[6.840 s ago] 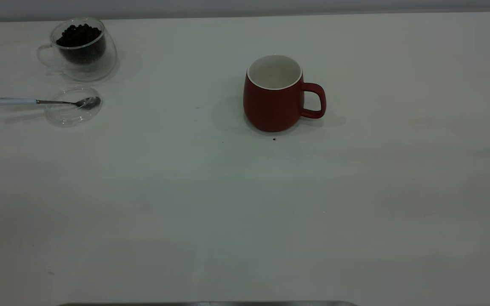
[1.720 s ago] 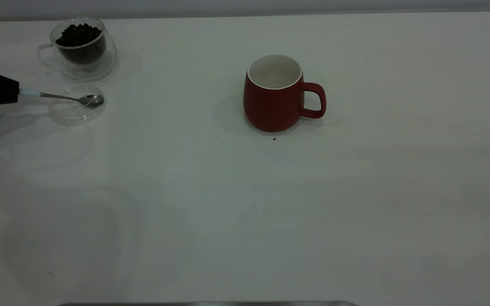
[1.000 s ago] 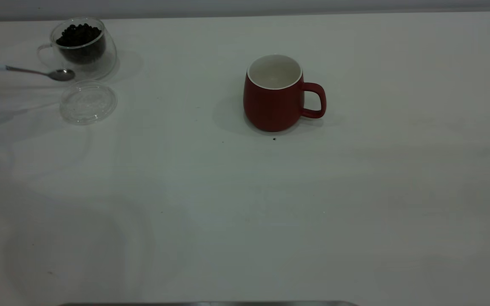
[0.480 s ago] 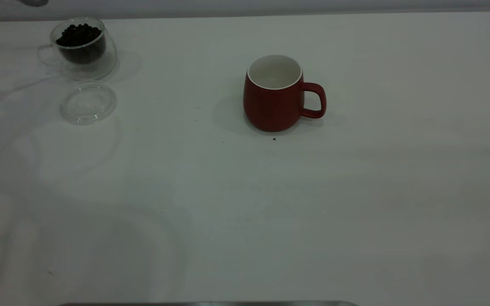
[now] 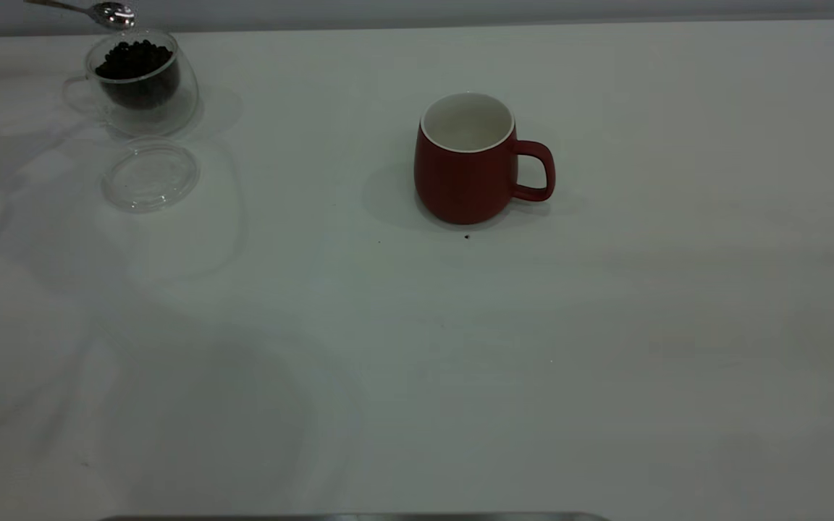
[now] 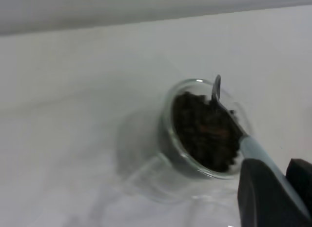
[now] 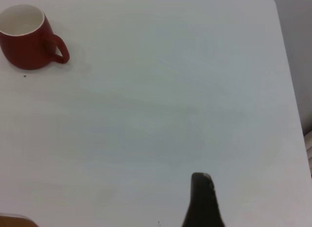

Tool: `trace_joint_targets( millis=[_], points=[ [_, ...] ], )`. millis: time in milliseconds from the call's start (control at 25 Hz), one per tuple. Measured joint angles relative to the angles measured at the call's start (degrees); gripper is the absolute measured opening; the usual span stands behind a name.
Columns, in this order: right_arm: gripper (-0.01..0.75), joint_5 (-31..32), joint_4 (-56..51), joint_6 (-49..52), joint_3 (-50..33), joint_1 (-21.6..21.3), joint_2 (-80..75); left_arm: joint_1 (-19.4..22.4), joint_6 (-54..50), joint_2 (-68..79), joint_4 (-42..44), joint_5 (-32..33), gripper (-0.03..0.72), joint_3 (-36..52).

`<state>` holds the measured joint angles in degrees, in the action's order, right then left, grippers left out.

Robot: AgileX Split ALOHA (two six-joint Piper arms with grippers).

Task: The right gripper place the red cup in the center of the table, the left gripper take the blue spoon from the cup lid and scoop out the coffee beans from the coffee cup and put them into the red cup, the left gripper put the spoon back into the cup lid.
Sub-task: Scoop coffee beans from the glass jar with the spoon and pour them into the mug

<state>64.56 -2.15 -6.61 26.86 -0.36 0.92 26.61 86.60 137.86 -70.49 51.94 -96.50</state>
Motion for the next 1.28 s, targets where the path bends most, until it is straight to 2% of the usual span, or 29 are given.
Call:
trace_joint_targets(
  millis=[200, 560, 1280],
  points=[
    [0.590, 0.00, 0.00, 0.00, 0.00, 0.00, 0.00, -1.46, 3.24, 0.65, -0.14, -2.22, 0.124, 0.00],
    [0.590, 0.00, 0.00, 0.00, 0.00, 0.00, 0.00, -1.57, 2.66, 4.72, -0.70, -3.91, 0.124, 0.00],
    [0.590, 0.00, 0.00, 0.00, 0.00, 0.00, 0.00, -1.09, -29.34, 5.73, -0.82, -4.17, 0.124, 0.00]
  ],
)
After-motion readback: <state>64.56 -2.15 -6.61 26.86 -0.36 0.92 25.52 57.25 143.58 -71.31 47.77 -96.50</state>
